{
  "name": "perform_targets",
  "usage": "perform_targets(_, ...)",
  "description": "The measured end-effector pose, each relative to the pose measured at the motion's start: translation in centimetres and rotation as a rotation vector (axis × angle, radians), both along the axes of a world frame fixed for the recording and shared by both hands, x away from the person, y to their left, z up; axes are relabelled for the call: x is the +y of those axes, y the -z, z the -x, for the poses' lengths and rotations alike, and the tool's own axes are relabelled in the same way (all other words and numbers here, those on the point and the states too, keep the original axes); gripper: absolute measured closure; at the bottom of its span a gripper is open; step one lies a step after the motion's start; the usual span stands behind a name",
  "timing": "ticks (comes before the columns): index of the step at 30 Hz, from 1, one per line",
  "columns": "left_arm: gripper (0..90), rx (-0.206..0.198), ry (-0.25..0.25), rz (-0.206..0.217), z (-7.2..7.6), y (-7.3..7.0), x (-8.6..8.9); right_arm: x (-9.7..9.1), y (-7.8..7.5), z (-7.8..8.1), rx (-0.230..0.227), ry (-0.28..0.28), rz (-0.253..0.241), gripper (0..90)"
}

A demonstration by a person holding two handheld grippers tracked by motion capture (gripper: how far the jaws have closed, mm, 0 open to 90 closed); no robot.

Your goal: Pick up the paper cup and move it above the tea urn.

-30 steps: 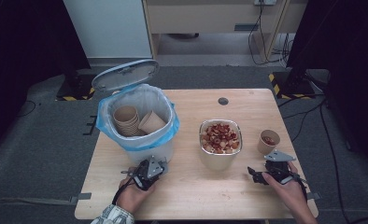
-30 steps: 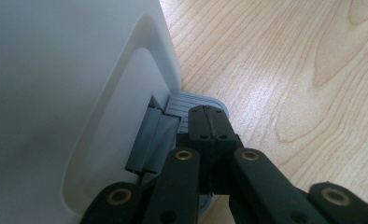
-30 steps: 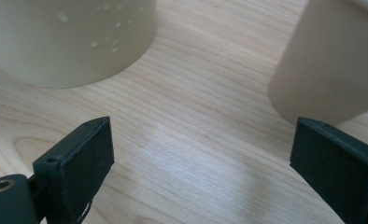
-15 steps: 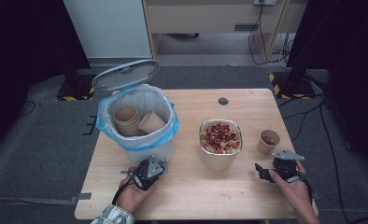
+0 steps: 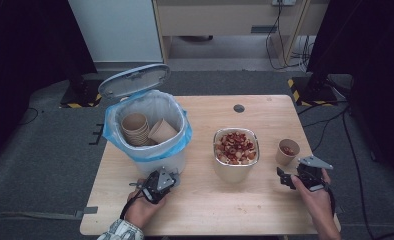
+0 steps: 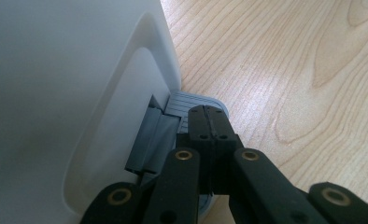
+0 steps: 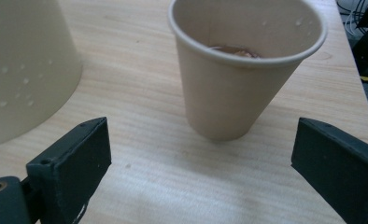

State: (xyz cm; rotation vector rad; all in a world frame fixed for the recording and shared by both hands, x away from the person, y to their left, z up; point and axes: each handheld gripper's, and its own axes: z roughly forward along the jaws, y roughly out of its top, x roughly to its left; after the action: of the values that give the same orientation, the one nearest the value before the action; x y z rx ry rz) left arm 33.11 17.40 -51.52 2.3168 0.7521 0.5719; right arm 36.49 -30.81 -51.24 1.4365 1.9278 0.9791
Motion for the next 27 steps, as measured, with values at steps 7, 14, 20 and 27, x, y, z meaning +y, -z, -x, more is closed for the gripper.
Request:
perform_targets(7,89.8,0.002,0.000,0.003,0.0,0.0,0.0,0.1,-0.2,-0.8,-0.032,0.021,-0.016,5.2)
perform_targets(14,89.8,0.001,0.001,0.002,0.0,0.0,0.0,-0.2,-0.8,-2.2,-0.024,0.041,-0.028,5.1)
perform_targets(20,89.8,0.003,0.002,0.005,0.0,0.0,0.0,-0.3,-0.6,-3.6,-0.028,0.054,-0.051,5.5)
perform_targets(27,89.8,0.000,0.003,0.001,0.0,0.0,0.0,-0.7,-0.2,-4.4,-0.064,0.066,-0.095,8.1)
